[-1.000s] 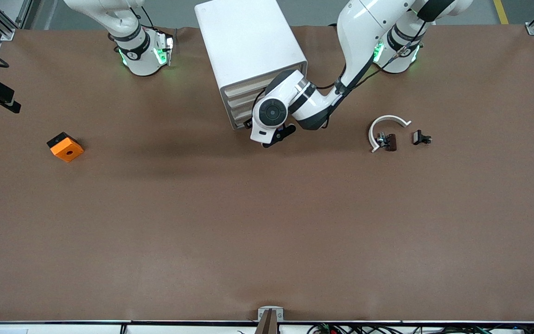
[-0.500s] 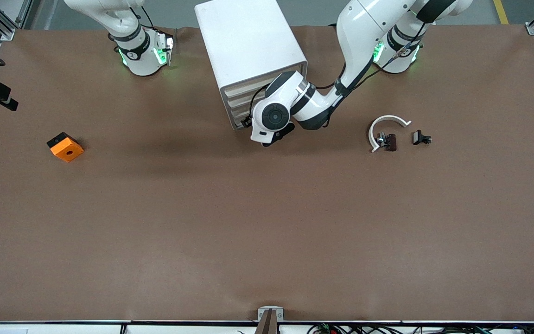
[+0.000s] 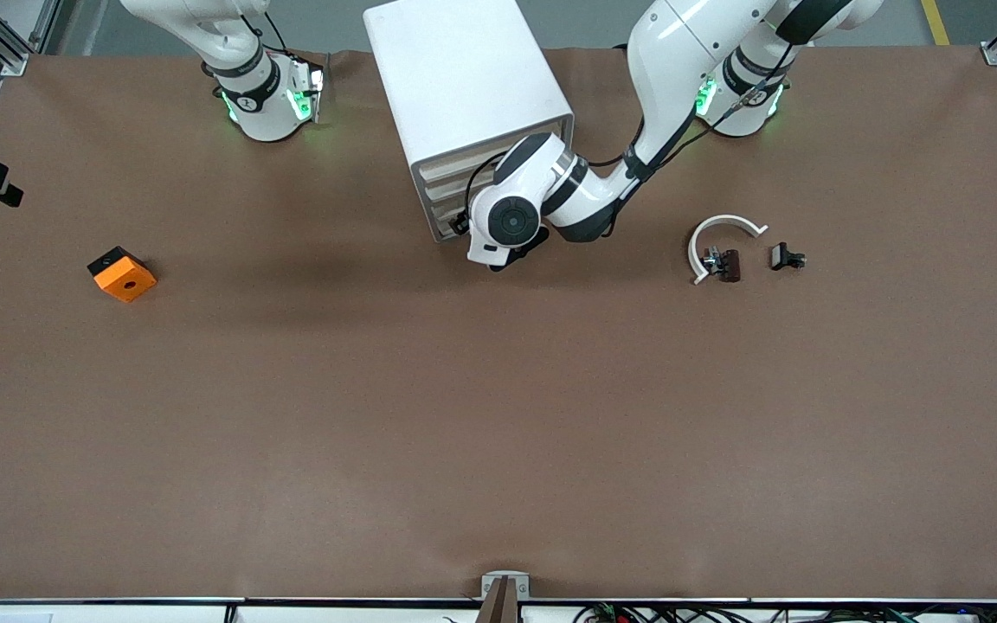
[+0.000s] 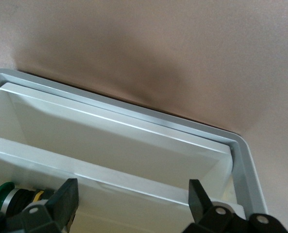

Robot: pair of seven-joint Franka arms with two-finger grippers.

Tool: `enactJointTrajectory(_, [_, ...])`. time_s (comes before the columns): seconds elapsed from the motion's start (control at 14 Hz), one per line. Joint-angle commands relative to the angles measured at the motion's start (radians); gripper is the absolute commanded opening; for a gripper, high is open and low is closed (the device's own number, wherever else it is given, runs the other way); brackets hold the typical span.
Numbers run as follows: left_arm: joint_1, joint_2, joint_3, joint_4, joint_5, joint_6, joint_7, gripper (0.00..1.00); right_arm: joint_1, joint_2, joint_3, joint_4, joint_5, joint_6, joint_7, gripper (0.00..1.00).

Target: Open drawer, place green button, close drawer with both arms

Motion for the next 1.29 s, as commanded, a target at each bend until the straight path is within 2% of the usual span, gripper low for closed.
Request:
enactJointTrajectory(0.0, [0.005,0.015,-0.004,0.042,-0.003,-0.021,-0.005,1.00,-0.028,-0.019,0.012,-0.019,0.010,-0.001,0.002,1.00])
enactJointTrajectory(0.36, [0.025,0.005,0.002,0.100,0.005,-0.102,-0.005,1.00,-0.018,-0.019,0.012,-0.018,0.008,0.011,-0.004,1.00])
enactJointTrajectory(0.71, [0.073,-0.008,0.000,0.124,0.228,-0.116,0.024,1.00,-0.016,-0.017,0.012,-0.018,0.005,0.016,-0.036,1.00])
enactJointTrajectory(0.86, [0.137,-0.037,-0.006,0.125,0.270,-0.116,0.111,1.00,-0.015,-0.019,0.012,-0.018,0.005,0.014,-0.036,1.00])
enactJointTrajectory(1.07, [0.258,-0.097,-0.009,0.126,0.255,-0.163,0.260,1.00,-0.013,-0.019,0.012,-0.018,0.007,0.014,-0.036,1.00])
enactJointTrajectory(1.21, [0.361,-0.143,-0.035,0.126,0.240,-0.220,0.377,1.00,-0.013,-0.019,0.012,-0.018,0.007,0.014,-0.036,1.00])
